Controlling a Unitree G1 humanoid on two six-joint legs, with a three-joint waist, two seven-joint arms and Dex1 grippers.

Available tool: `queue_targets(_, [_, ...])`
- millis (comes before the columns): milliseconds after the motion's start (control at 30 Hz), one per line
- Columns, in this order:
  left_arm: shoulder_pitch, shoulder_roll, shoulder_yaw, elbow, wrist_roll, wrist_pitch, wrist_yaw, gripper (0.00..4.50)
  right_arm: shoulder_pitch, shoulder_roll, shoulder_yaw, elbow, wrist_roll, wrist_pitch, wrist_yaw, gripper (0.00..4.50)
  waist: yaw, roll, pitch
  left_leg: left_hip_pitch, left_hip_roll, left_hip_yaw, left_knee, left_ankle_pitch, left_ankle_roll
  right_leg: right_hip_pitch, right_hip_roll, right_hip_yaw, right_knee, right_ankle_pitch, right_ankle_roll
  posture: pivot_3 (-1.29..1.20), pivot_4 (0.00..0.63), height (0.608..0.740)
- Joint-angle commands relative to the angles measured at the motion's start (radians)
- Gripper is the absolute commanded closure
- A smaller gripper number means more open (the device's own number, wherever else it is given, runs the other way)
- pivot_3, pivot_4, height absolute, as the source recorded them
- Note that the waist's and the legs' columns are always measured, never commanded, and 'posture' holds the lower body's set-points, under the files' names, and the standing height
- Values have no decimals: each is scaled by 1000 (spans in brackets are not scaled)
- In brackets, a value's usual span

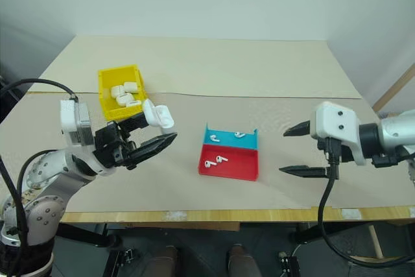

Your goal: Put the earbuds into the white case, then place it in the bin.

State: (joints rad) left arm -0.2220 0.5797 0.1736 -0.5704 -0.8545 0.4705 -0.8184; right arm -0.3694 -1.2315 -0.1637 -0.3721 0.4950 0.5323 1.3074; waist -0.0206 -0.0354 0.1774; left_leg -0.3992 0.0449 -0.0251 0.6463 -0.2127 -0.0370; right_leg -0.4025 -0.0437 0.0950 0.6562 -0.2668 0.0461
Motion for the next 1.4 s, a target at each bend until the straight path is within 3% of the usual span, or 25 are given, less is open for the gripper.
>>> queue_targets(33, [8,25,3,26,-17,-51,-131,1681,-61,-35,34,-44,28,54,17,0,0,0,0,0,0,0,0,0,0,0,0,0,0,0,0,0,150,740])
queue_targets(300, [47,41,23,161,92,-210,-299,1681,-305,-34,331,-116,-113,167,37,0,-3,1,0,-1,1,0,0,0,0,-1,0,0,0,0,-1,0,150,740])
queue_targets(667, [192,105,81,209,115,-312,-471,1681,-621,244,731,-71,-351,387,-9,0,-19,1,0,-2,1,0,0,0,1,-4,0,-1,0,-1,-1,0,150,740])
queue_targets(900, [223,111,87,238,154,-396,-532,1681,-710,359,869,9,-431,411,-1,0,-20,1,0,-2,2,0,0,-1,1,-4,0,-2,0,-1,-1,0,150,740])
queue_targets(1000, [240,110,77,282,192,-464,-581,1681,-717,401,908,36,-461,422,-15,811,-22,1,0,-2,2,0,0,-1,1,-4,0,-2,1,-1,-1,0,150,740])
queue_targets(1367, [263,54,73,335,178,-597,-636,1681,-724,526,962,157,-532,442,-78,811,-24,2,0,-2,2,0,0,-1,1,-5,0,-2,2,-1,-2,0,150,740])
queue_targets(1400, [266,50,73,334,173,-597,-635,1681,-723,527,966,159,-535,436,-73,994,-24,2,0,-2,2,0,0,-1,1,-5,0,-2,2,-1,-2,0,150,740])
